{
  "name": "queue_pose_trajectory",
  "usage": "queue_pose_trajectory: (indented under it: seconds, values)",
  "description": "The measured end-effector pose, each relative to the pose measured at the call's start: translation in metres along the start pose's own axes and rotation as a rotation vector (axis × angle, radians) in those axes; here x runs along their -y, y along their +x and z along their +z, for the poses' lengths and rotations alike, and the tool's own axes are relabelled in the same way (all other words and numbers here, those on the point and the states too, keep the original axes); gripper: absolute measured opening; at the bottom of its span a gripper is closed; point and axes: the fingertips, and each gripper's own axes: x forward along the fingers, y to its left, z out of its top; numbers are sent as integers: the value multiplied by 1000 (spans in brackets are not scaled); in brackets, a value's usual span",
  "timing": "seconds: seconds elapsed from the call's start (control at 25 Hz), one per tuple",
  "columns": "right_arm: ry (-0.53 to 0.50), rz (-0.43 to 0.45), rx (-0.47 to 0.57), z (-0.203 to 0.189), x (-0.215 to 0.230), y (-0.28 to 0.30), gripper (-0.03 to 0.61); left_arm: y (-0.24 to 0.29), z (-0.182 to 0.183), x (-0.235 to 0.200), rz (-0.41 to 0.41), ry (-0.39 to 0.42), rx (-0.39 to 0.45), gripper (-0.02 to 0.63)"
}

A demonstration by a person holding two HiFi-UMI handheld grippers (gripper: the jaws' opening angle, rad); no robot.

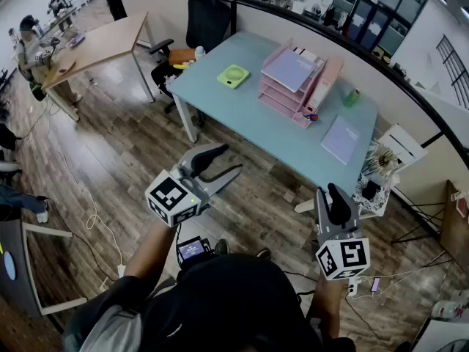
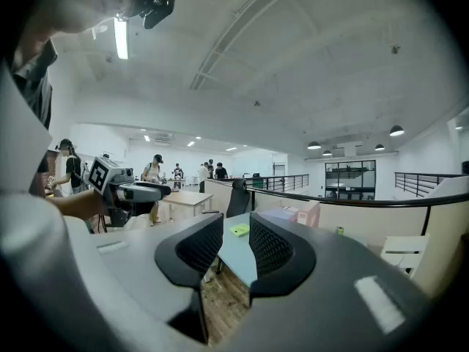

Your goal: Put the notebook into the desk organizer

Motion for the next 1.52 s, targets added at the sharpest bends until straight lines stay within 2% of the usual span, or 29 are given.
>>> queue_pose_trajectory:
  seconds: [0.2, 0.48, 0.68, 0.84, 1.2, 1.52]
  values:
    - [-5, -2, -2, 1, -7, 1, 94, -7, 3, -2, -10, 8, 17, 268]
    - [-11, -15, -4, -3, -18, 0, 94, -17, -4, -8, -13, 7, -5, 268]
    - [3, -28, 23, 4, -30, 2, 94, -26, 0, -17, -20, 14, 9, 268]
    - [23, -24, 55, 12, -43, 4, 137, -33, -2, -23, -34, 11, 17, 268]
    - [8, -51, 46, 15, -54, 6, 137, -46, -4, -30, -48, -3, 38, 268]
    - [-6, -19, 46, 24, -54, 26, 137, -52, -9, -45, -2, -19, 35, 268]
